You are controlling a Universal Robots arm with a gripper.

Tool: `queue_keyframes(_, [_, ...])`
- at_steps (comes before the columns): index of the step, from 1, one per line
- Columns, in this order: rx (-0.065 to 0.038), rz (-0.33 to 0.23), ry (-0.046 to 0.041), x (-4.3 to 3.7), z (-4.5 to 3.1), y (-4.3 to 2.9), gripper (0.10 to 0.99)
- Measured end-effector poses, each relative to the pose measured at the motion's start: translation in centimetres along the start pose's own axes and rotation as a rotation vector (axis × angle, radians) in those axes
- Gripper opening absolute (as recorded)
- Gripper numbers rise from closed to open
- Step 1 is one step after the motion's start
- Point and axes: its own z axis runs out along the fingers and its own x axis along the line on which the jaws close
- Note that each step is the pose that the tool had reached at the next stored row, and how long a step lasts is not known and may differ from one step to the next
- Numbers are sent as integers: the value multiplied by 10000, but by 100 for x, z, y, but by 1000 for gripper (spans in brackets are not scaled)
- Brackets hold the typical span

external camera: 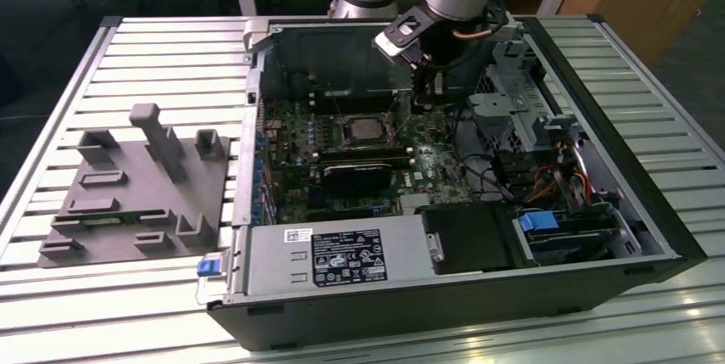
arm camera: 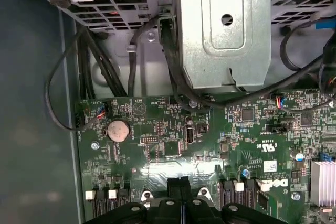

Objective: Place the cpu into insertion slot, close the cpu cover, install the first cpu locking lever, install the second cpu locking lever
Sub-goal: 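Close the cpu cover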

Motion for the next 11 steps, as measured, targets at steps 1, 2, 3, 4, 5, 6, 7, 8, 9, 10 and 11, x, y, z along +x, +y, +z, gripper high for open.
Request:
queue_keyframes(1, [1,0,0,0,0,0,102])
queue_keyframes(2, [1,-1,0,0,0,0,102])
queue_keyframes(3, [1,-2,2,0,1,-3,102])
queue_keyframes(4, [-1,-3,3,0,2,-12,102])
queue_keyframes(5, [-4,-2,4,-1,4,-29,102])
queue_keyframes(6, [-8,-2,3,-3,7,-53,102])
queue_keyframes(7, [-14,-2,2,-5,10,-83,102])
queue_keyframes(8, [-21,-1,3,-7,14,-119,102])
queue_keyframes(9, [-28,-2,4,-9,19,-155,102])
queue_keyframes(10, [-34,-1,4,-10,24,-196,102])
queue_keyframes(11, [-39,-1,4,-11,28,-232,102])
